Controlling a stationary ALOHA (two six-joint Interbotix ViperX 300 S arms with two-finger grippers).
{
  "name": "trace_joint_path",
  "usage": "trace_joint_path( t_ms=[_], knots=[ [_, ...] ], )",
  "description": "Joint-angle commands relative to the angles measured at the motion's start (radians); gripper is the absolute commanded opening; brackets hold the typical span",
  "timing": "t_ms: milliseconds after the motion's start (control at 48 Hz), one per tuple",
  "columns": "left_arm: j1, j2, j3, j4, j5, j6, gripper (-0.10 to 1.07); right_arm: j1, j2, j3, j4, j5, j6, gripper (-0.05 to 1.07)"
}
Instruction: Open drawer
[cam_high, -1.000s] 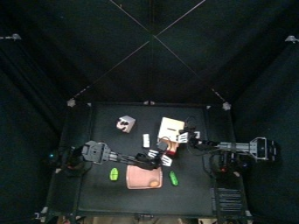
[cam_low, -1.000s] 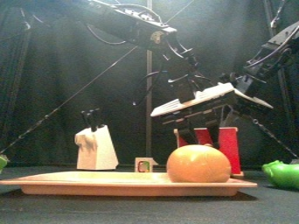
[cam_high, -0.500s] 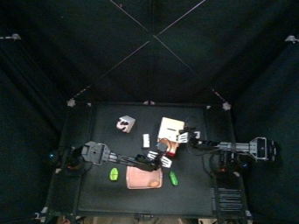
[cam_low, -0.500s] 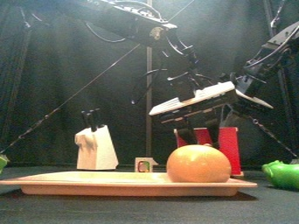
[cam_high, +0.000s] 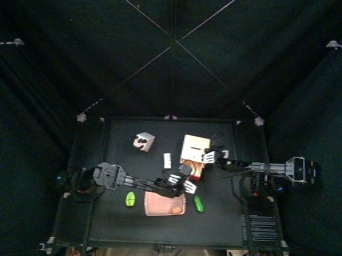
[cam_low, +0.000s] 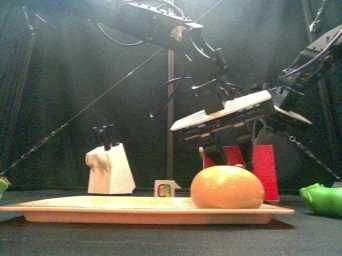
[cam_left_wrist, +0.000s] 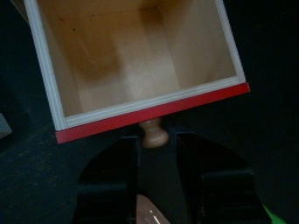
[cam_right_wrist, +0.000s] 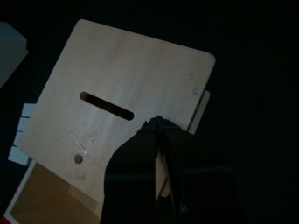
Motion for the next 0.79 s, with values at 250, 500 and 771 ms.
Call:
trace_joint_path(
  t_ms=[250,500,771],
  knots=[
    [-0.037,-0.041,-0.005,-0.008,-0.006,0.011,0.64,-0.006,0.014,0.006,0.009,-0.002,-0.003,0.21],
    [-0.044,-0.051,0.002,-0.006,-0.006,0.005,0.88,-0.006,0.014,0.006,0.009,-0.002,-0.003,0.21],
    [-0.054,-0.071,0.003,0.014,0.006,-0.002,0.96,-0.006,0.014,0.006,0.009,-0.002,-0.003,0.21]
  ],
)
